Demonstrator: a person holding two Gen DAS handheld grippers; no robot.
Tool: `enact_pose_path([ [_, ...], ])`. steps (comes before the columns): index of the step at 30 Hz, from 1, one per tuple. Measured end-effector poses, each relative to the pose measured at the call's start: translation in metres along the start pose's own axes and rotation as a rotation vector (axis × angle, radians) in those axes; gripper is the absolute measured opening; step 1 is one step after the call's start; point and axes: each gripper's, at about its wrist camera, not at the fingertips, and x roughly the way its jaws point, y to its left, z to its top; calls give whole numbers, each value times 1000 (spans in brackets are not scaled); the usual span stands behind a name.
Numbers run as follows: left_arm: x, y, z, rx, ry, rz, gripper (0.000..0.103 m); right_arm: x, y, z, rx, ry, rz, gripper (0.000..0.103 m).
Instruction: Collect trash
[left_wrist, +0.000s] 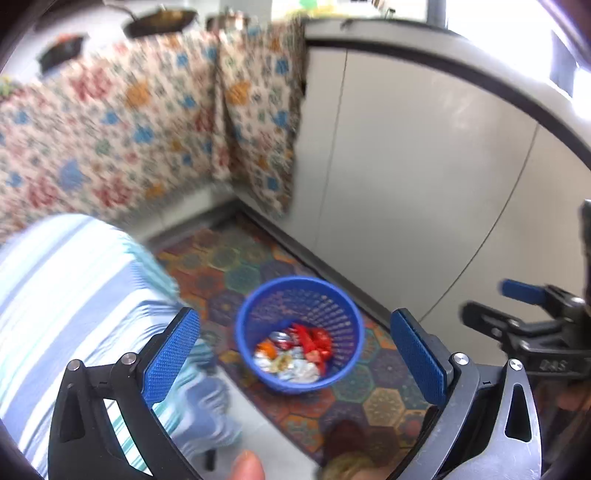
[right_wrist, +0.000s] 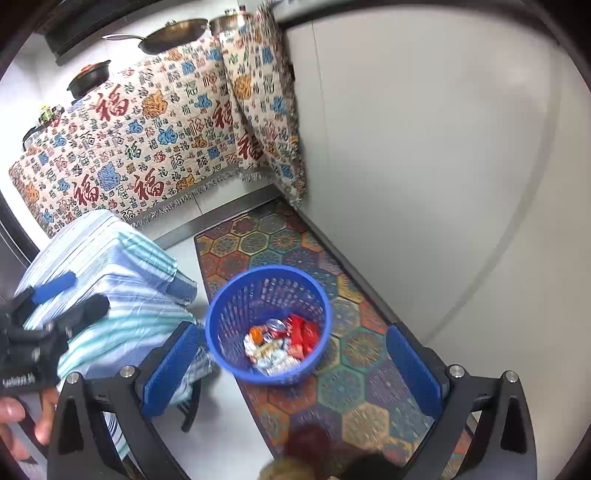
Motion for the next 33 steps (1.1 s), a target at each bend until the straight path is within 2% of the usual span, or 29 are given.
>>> enact_pose_path([
  [4,-44,-7,-12,31,-13,95,103,-57,22,-24,-45,-73,-81,103],
  [10,-78,0,-21,-58,-9,60,103,-90,40,-28,-88,-92,-100,103],
  [12,-87,2,-21,-69,-8,80,103,-93,46,-27,-102,-81,-109,103],
  [16,-93,5,-23,-73,6,126,103,-100,56,-37,-112,-59,-81,103],
  [33,-88,12,-26,-97,53,166,103,-110,72,-42,-131,-58,-65,103],
])
